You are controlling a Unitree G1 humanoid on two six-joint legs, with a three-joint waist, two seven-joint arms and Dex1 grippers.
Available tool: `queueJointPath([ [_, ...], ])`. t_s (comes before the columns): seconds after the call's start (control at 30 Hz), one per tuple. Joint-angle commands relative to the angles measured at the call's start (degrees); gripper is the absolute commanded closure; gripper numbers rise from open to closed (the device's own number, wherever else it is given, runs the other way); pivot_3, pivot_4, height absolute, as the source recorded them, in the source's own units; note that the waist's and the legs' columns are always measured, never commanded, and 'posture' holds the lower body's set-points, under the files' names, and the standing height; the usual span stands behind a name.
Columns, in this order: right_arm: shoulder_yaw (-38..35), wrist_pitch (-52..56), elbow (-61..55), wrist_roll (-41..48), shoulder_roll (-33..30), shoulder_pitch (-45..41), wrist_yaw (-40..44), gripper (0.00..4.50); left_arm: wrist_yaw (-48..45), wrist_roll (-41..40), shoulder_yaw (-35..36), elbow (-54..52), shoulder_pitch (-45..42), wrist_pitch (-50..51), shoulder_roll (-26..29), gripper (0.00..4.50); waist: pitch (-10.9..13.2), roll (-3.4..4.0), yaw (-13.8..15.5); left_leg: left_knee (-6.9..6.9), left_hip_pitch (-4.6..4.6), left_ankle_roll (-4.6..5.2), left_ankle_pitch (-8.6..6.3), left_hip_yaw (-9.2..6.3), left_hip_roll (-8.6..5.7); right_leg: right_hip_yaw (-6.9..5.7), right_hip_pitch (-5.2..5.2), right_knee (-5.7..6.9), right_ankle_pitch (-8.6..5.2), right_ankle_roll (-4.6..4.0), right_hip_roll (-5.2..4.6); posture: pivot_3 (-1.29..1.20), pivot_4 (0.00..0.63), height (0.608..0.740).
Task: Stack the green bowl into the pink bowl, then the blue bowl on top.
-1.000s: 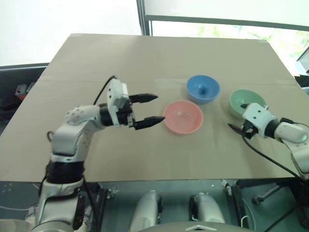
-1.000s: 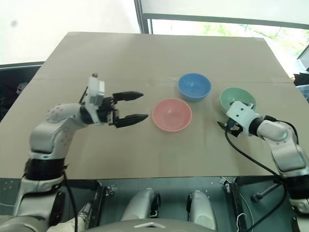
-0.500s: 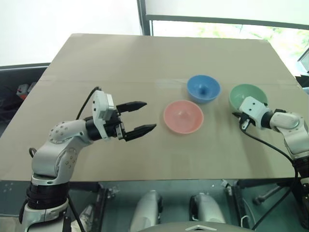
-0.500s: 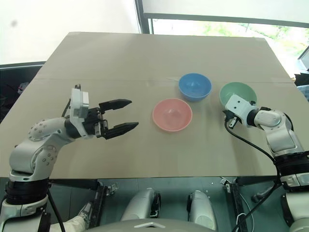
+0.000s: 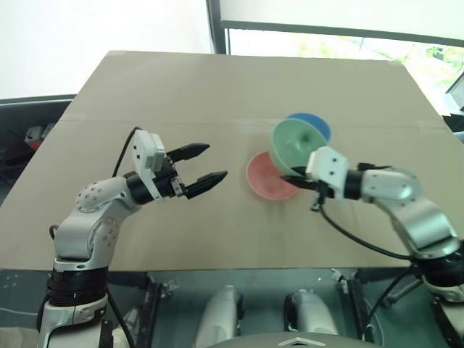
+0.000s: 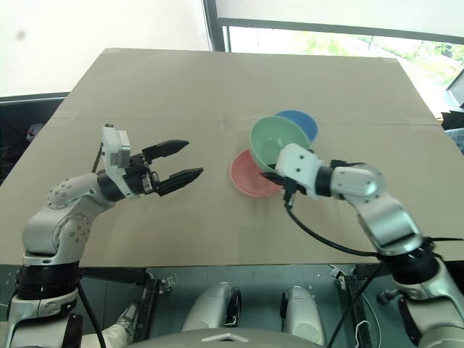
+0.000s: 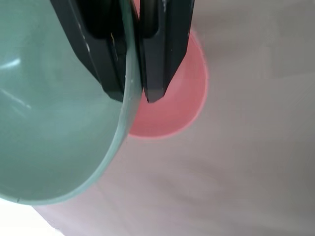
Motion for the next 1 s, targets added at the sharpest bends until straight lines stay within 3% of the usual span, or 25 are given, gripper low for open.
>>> queueJointPath([
  [0.03,1.72,-1.39,2.2,-3.05,0.45,-1.85,-0.47,3.45,0.0,-0.61,1.51,-1.17,0.34,-1.18,0.74,0.0,0.01,0.02,0.07,-0.05,-0.03,0.0,0.0,-0.01,0.0,-0.02,-0.03,0.0,0.0,0.0,0.0,0.0,0.15,0.74],
  [0.13,1.18,-1.55,0.75,-2.08,-0.24,-1.16,1.46,2.35,0.6,-0.97,1.63,-2.08,0.86,-0.83,0.72,0.0,0.02,0.03,0.02,-0.17,-0.1,-0.01,0.0,-0.03,0.0,-0.08,-0.06,-0.04,0.0,0.0,0.01,0.0,0.15,0.74],
  [0.3,-11.87,7.42,-7.65,12.25,1.62,-3.7,0.78,0.31,1.95,-1.83,2.38,-4.11,2.47,-0.29,0.64,0.0,0.05,0.05,-0.09,-0.2,-0.1,-0.02,0.01,-0.02,0.07,-0.08,-0.06,-0.08,0.0,0.01,0.02,0.0,0.15,0.74],
  [0.4,-17.01,7.05,-5.65,14.37,-1.83,-7.19,2.63,0.31,2.72,-2.1,2.15,-4.81,2.96,-0.3,0.32,0.0,0.05,0.05,0.05,-0.16,-0.01,-0.03,0.01,-0.03,0.06,-0.08,-0.01,-0.05,0.0,0.0,0.02,0.0,0.15,0.74],
  [0.47,-15.85,-1.63,1.66,7.71,-5.79,-9.02,3.76,0.31,3.18,-2.24,1.88,-4.93,2.78,-0.33,0.14,0.0,0.03,0.02,0.1,-0.15,0.01,-0.03,0.01,-0.06,0.04,-0.1,0.0,-0.06,0.0,0.0,0.0,0.0,0.15,0.74],
  [0.57,-8.28,-22.28,22.87,-6.49,-9.65,-13.07,3.18,0.31,3.43,-2.09,1.55,-4.37,1.98,-0.71,0.0,0.0,0.01,-0.02,-0.16,-0.14,0.04,-0.01,0.0,0.0,-0.02,-0.04,-0.02,-0.08,0.0,0.0,0.0,0.0,0.15,0.74],
  [0.7,-1.66,-41.05,45.43,-15.81,-6.98,-18.95,1.37,0.31,3.72,-2.25,1.9,-4.73,1.82,-0.6,0.09,0.0,0.03,0.0,-0.85,-0.2,0.07,-0.01,0.01,0.09,-0.17,0.04,-0.04,-0.07,-0.01,0.0,0.05,0.0,0.15,0.74],
  [0.93,3.78,-55.08,68.74,-23.81,-0.15,-28.84,-2.22,0.31,5.59,-3.34,4.4,-8.25,4.93,0.31,0.57,0.0,0.11,0.1,-2.48,-0.67,-0.01,-0.11,0.07,0.19,0.05,0.07,-0.2,-0.16,0.0,0.01,0.04,0.0,0.15,0.74],
  [1.0,3.92,-56.89,72.36,-24.74,1.27,-30.89,-3.2,0.81,6.24,-3.7,4.95,-9.46,6.17,0.48,0.78,0.0,0.11,0.1,-2.71,-0.73,-0.01,-0.15,0.09,0.13,0.06,0.01,-0.16,-0.26,0.0,0.01,0.04,0.0,0.15,0.74],
])
